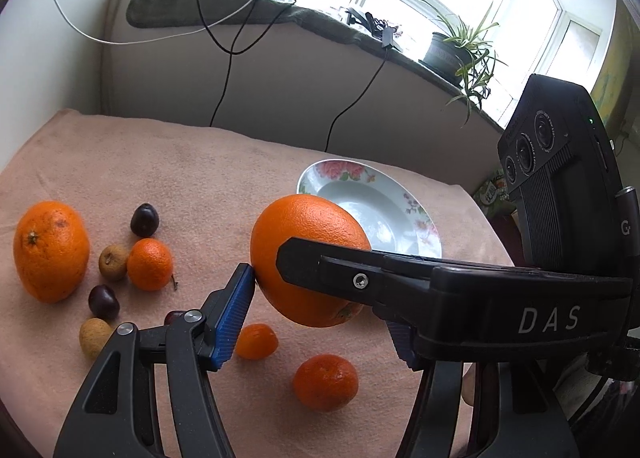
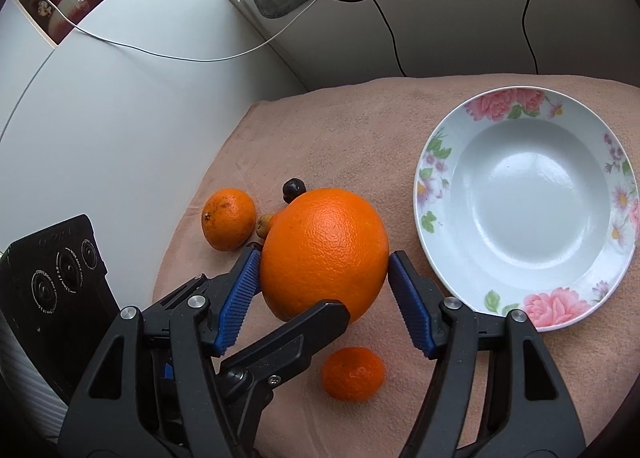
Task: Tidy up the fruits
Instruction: 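Close the right gripper on the large orange and lift it, then lower the large orange into the white plate and open the right gripper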
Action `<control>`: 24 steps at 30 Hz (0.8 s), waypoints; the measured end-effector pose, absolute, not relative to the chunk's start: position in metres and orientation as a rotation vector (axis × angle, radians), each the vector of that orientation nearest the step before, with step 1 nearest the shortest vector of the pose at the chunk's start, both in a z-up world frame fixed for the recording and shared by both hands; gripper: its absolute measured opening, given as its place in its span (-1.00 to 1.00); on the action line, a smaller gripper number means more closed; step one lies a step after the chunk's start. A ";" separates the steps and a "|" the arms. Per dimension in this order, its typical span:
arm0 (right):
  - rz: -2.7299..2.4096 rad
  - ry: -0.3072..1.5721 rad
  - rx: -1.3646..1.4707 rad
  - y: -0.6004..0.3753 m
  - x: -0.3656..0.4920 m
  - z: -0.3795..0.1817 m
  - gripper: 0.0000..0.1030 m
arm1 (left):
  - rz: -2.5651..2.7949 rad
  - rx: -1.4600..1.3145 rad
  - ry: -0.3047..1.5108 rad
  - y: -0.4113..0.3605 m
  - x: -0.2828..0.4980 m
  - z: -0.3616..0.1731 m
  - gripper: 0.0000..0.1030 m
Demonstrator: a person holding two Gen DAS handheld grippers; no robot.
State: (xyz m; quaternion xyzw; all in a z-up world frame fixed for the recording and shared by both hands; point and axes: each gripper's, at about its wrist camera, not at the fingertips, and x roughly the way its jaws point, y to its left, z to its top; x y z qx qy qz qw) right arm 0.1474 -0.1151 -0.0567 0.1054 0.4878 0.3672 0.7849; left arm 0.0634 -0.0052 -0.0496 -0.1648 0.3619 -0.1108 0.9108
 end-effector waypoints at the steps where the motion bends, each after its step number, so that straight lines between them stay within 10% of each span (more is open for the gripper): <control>1: 0.787 1.050 0.229 -0.119 0.147 -0.056 0.34 | -0.234 -0.337 0.746 -0.008 0.064 -0.049 0.19; 24: 0.672 1.041 0.300 -0.179 0.158 -0.062 0.34 | -0.348 -0.300 0.801 -0.060 0.089 -0.053 0.19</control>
